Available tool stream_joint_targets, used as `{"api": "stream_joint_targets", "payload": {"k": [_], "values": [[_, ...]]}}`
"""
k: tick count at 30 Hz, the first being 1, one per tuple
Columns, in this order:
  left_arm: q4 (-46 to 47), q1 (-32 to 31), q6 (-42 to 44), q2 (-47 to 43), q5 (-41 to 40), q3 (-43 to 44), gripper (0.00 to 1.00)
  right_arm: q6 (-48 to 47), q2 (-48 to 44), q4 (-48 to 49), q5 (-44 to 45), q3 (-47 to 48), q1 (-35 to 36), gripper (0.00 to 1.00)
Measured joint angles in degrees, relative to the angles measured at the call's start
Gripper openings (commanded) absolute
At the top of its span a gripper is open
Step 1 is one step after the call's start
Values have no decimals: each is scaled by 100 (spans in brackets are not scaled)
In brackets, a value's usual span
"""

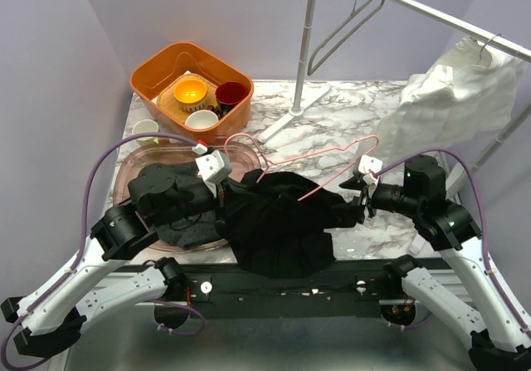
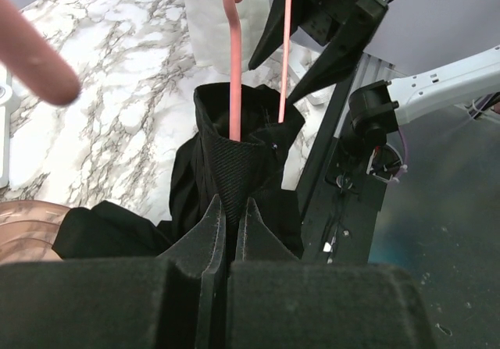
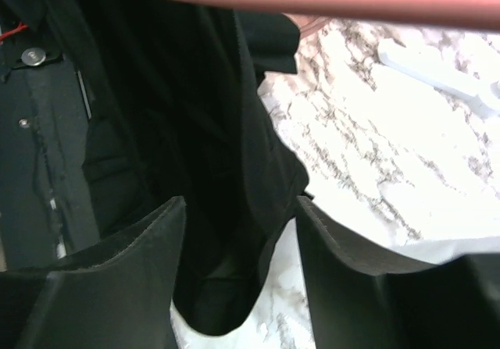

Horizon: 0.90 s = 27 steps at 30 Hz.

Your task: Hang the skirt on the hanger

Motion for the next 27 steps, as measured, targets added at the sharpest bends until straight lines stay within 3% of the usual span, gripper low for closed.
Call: {"api": "stream_joint_targets", "payload": {"k": [4, 7, 8, 9, 10, 16, 27], "values": [[33, 0, -42, -153, -4, -90, 0, -87, 15, 393, -63, -321, 2, 52], [101, 0, -83, -262, -7, -166, 0, -286, 98, 577, -225, -640, 2, 29], [116, 0, -96, -291, -15, -184, 0, -382, 149, 612, -321, -721, 2, 14], [144, 0, -111, -323, -26, -210, 0, -457, 192, 645, -431, -785, 2, 5], [155, 0, -125, -350, -35, -232, 0, -470, 221, 647, -487, -817, 2, 1], [166, 0, -90, -472, -70, -326, 0, -638, 131, 575, -476, -675, 4, 1], [138, 0, 627, -643, 9, -431, 0, 649, -247, 560, 2124, 1246, -223, 1]]}}
